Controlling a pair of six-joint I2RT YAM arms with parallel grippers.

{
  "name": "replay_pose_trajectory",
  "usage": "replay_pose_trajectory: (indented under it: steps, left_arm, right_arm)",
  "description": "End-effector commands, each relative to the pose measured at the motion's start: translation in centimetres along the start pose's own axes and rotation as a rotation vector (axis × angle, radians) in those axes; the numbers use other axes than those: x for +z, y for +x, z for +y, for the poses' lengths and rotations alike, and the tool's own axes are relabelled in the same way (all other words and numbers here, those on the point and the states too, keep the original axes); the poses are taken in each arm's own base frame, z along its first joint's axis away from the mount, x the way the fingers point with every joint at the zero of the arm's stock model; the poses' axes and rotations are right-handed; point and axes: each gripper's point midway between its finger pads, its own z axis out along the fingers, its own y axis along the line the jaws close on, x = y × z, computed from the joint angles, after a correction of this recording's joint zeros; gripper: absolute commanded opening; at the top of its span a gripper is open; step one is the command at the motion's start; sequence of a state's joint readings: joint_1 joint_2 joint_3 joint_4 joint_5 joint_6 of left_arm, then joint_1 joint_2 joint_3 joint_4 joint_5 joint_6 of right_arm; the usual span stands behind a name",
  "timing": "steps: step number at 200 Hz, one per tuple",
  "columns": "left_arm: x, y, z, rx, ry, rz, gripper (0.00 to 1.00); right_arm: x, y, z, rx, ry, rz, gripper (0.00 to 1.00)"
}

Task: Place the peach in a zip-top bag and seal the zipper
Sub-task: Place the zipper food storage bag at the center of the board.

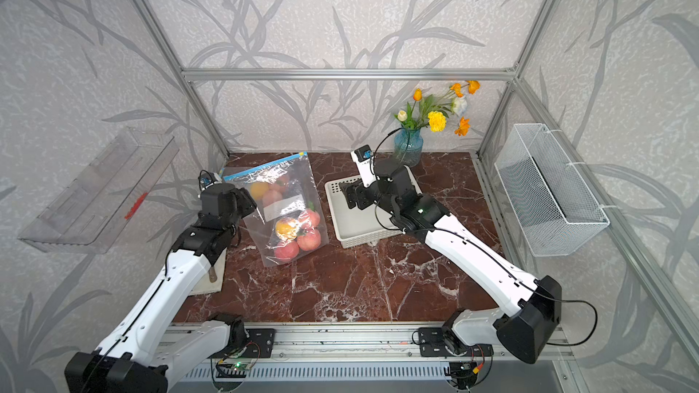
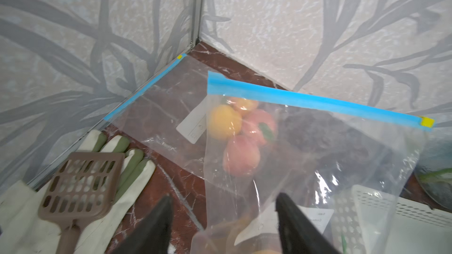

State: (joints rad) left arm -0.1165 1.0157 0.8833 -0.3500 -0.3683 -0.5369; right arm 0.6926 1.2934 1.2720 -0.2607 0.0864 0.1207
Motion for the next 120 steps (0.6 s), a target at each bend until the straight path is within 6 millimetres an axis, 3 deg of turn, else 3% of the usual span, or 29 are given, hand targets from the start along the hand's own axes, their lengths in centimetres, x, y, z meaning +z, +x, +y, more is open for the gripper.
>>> replay_pose_trajectory:
  steps: [1,43,81,120]
  left_arm:
    - [-1.2,-2.3,1.7,-0.032,-0.082,-0.066,0.99]
    - [-1.9,-1.2,3.9,-0.023,-0.123,-0.108,0.99]
    - [-1.7,1.6,8.6,-0.044,-0.272,-0.212,0.99]
    - [-0.6,4.1,9.3,-0.035,-0.209,-0.320,0.99]
  right_arm:
    - [-2.0,1.0,-4.3,0.085,0.184,-0.030,0.92]
    - [-5.1,7.5,-10.7,0.122,0.459,0.019,0.98]
    - [-8.4,12.6,-16.3,0.054,0.764,-0.001,1.00]
    - [-10.1,17.6,-19.8,0.038,0.938,-0.012,0.99]
